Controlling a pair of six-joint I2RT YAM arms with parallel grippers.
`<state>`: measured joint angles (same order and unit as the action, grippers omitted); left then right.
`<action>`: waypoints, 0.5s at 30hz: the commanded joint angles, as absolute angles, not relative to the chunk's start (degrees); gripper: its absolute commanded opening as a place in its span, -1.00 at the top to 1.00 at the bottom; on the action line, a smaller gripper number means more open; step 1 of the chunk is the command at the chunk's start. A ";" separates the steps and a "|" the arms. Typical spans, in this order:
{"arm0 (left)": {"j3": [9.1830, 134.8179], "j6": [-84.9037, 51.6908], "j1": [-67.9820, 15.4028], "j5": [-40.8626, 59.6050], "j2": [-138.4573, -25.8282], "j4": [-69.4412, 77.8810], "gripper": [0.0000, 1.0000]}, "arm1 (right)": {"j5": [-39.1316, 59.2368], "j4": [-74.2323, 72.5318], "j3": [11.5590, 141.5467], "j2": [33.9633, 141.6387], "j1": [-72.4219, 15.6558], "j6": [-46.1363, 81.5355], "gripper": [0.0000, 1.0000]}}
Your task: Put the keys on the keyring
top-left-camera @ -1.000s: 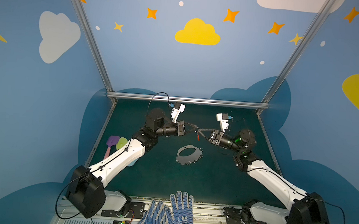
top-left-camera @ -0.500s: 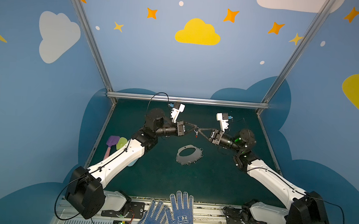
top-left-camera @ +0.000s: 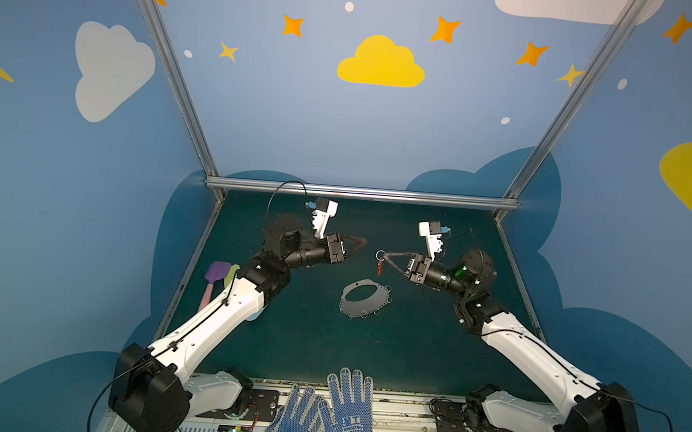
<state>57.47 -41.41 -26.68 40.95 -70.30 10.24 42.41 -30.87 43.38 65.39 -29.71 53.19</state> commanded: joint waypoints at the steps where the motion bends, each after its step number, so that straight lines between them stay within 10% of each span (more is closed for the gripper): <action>1: 56.65 -41.30 -25.97 38.89 -69.73 6.49 0.17 | 41.99 -27.17 43.15 63.83 -29.36 49.81 1.00; 15: 52.99 -39.34 -27.50 36.97 -78.21 -5.15 0.06 | 38.54 -9.96 38.85 57.91 -23.39 38.69 1.00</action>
